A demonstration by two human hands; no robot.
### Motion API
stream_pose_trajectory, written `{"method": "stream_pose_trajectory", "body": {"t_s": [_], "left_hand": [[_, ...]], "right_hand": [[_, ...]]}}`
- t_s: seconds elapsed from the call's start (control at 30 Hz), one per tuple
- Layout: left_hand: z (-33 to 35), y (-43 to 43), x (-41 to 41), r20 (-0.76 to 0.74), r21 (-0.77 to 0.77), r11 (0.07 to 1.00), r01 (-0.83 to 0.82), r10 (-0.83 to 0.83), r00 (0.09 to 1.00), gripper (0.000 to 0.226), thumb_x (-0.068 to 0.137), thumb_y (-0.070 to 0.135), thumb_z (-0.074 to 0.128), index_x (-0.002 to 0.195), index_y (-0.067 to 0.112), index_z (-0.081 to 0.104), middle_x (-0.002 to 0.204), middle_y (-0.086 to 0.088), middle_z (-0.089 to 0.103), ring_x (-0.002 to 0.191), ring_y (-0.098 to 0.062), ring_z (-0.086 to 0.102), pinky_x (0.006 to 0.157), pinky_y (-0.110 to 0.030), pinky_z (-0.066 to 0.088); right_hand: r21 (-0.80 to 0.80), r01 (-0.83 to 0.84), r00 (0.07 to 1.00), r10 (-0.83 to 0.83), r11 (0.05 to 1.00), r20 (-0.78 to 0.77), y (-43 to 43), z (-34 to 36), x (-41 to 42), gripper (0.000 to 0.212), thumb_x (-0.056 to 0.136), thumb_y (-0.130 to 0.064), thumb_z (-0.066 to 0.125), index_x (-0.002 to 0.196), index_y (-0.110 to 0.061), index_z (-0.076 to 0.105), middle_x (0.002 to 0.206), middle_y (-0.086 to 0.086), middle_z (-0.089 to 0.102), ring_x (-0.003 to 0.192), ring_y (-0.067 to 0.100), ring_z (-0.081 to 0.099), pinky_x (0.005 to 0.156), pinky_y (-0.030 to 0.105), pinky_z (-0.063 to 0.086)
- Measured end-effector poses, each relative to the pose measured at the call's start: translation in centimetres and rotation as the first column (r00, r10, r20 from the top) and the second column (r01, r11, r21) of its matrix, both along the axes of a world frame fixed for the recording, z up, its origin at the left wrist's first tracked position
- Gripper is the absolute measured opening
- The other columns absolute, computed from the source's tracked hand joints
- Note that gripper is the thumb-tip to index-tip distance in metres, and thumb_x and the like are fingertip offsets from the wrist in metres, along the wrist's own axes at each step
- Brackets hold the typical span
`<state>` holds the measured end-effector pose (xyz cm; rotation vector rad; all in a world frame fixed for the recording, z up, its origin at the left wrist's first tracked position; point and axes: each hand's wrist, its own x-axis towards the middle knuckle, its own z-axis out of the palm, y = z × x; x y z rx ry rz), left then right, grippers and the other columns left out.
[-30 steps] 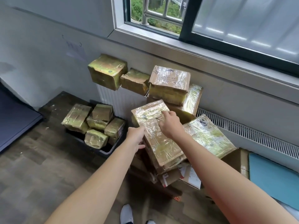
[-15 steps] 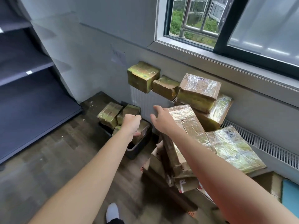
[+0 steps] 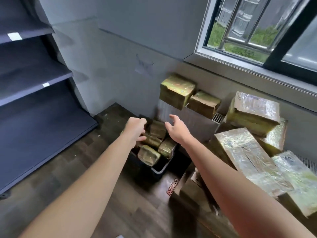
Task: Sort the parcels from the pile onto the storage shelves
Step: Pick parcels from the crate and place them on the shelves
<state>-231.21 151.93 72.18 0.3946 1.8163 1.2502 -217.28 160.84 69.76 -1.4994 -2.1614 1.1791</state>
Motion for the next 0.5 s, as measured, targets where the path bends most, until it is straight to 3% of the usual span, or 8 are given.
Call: {"method": "stream_pose_trajectory", "body": {"t_s": [0.2,0.37,0.5], "left_hand": [[-1.3,1.8,-7.7,0.013,-0.037,0.996,0.086,-0.086,0.996,0.019,0.100,0.016,0.046,0.117,0.011,0.051,0.107,-0.008,0.055,0.106,-0.024,0.058,0.070,-0.035,0.055],[-3.9,5.1,-9.8,0.019,-0.105,0.979,0.176,-0.175,0.984,0.007,0.100,0.016,0.046,0.104,0.014,0.051,0.109,-0.008,0.055,0.104,-0.023,0.058,0.077,-0.038,0.056],[-6.5,8.8,-11.1,0.018,-0.163,0.958,0.237,-0.237,0.971,0.010,0.099,0.013,0.045,0.108,0.013,0.051,0.112,-0.009,0.053,0.103,-0.022,0.055,0.075,-0.036,0.053]], "right_hand": [[-0.024,0.098,0.995,-0.098,0.995,0.007,0.2,-1.6,-6.5,0.051,0.102,-0.028,0.047,0.149,-0.013,0.036,0.141,0.013,0.053,0.117,0.025,0.058,0.074,0.015,0.032],[-0.072,0.160,0.986,-0.156,0.984,0.056,2.5,-4.6,-8.9,0.053,0.101,-0.029,0.047,0.150,-0.013,0.035,0.144,0.017,0.049,0.127,0.030,0.052,0.097,0.027,0.038],[-0.140,0.213,0.977,-0.207,0.967,0.057,6.1,-8.0,-10.2,0.053,0.102,-0.030,0.045,0.151,-0.015,0.034,0.144,0.014,0.050,0.124,0.028,0.054,0.085,0.025,0.037]]}}
